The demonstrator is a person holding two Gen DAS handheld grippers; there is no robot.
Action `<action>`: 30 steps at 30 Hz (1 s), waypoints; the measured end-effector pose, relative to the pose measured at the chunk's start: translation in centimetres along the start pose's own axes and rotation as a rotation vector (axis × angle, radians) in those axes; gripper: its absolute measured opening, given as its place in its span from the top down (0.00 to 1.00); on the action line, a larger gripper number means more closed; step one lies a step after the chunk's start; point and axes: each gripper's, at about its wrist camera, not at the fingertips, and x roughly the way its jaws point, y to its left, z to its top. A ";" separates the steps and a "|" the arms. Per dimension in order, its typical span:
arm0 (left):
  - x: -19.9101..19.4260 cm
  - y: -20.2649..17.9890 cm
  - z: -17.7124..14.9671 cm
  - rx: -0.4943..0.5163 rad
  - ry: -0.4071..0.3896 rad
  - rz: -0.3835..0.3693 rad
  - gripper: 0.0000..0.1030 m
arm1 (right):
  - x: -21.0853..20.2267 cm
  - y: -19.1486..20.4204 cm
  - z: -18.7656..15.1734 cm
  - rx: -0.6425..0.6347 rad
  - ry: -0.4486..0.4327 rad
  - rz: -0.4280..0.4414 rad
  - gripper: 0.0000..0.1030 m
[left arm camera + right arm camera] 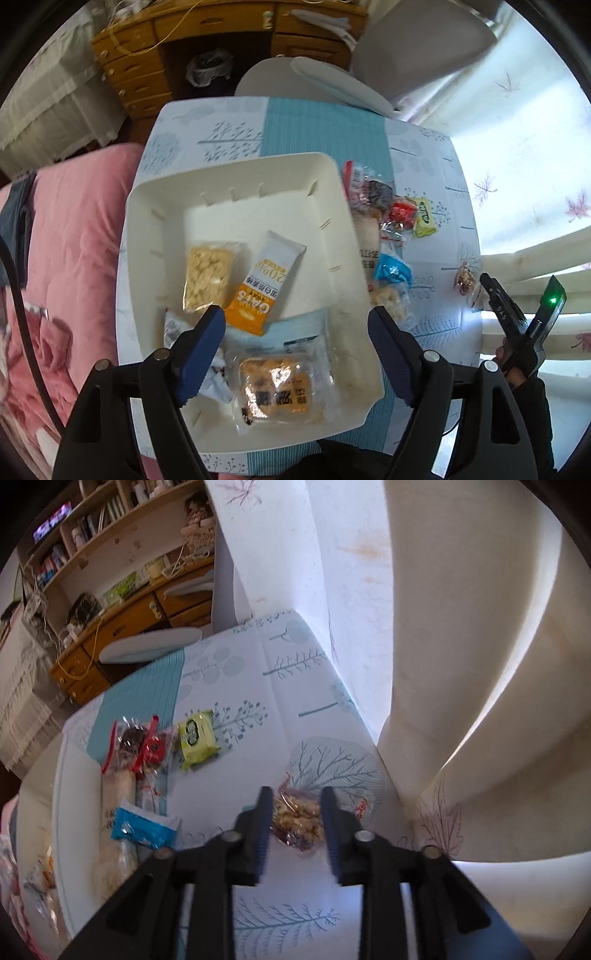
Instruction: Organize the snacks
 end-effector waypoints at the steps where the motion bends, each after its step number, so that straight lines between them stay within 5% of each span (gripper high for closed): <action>1: 0.1 -1.1 0.6 0.032 -0.003 0.011 0.24 | 0.0 0.1 -0.1 -0.015 0.006 -0.002 0.64; 5: 0.5 -4.3 2.5 0.117 -0.022 0.029 0.21 | 0.6 0.5 -1.0 -0.104 0.039 -0.014 0.49; 18: 7.9 -14.6 7.0 0.236 0.037 -0.061 0.19 | 2.1 0.6 -1.6 -0.361 0.030 -0.022 0.39; 23: 12.3 -16.9 8.2 0.223 0.067 -0.050 0.19 | 2.7 0.8 -1.6 -0.448 0.036 0.021 0.39; 30: 17.8 -17.4 9.8 0.117 0.120 -0.031 0.35 | 3.5 1.2 -1.2 -0.492 0.026 0.066 0.39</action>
